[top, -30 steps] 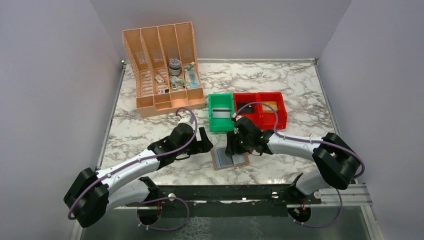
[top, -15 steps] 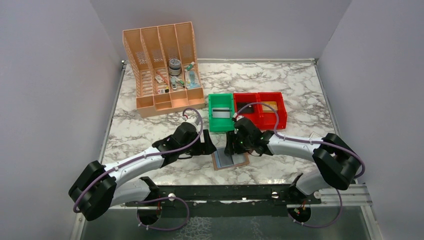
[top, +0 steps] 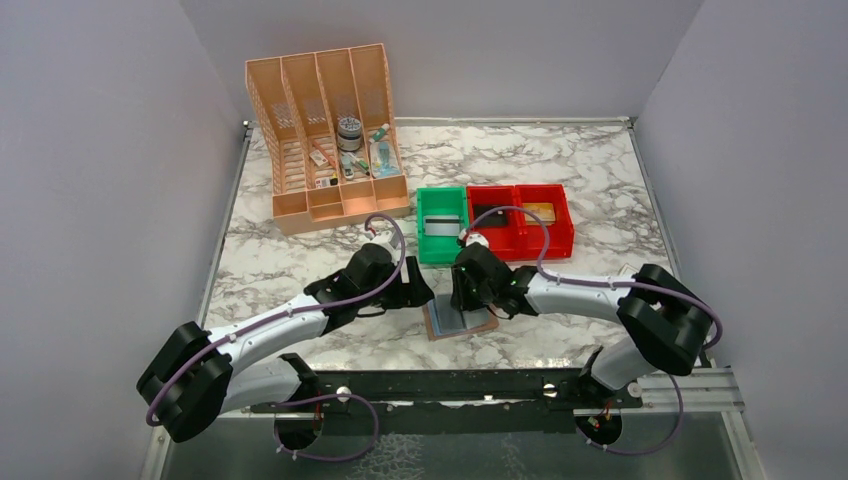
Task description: Take the credit cards out of the card holder
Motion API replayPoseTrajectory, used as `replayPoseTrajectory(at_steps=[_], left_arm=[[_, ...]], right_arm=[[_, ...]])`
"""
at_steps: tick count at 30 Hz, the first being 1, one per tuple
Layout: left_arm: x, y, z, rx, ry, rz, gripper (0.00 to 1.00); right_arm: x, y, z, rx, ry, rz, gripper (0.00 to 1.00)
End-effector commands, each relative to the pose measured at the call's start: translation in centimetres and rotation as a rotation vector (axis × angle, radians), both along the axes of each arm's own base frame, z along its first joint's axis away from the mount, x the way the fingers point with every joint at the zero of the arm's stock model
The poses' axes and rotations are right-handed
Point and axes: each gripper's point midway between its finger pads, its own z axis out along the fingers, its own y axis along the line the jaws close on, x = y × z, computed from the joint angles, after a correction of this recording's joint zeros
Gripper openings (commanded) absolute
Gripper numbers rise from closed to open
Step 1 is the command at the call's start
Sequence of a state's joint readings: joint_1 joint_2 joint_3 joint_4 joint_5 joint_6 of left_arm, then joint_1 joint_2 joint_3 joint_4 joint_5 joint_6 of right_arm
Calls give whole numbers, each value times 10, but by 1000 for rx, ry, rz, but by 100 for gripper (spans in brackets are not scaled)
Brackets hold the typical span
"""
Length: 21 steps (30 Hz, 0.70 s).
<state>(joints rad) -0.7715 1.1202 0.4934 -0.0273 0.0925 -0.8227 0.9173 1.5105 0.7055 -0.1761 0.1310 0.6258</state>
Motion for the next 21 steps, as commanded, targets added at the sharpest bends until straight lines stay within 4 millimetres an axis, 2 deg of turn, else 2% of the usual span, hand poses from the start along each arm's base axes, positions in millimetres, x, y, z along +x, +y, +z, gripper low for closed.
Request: replayPoseTrajectory(at_steps=[1, 4, 7, 14, 21], left_arm=[[1, -9, 11, -53, -15, -20, 76], [-2, -12, 10, -67, -7, -39, 73], [-5, -15, 10, -74, -6, -62, 70], [-10, -32, 14, -131, -7, -131, 65], [-19, -56, 11, -155, 6, -186, 61]], right_arm=[[-18, -44, -46, -198, 76, -75, 25], [-21, -44, -49, -172, 80, -79, 14], [-25, -38, -51, -73, 113, -72, 2], [-28, -43, -57, 176, 245, -94, 1], [-30, -46, -65, 228, 297, -102, 1]])
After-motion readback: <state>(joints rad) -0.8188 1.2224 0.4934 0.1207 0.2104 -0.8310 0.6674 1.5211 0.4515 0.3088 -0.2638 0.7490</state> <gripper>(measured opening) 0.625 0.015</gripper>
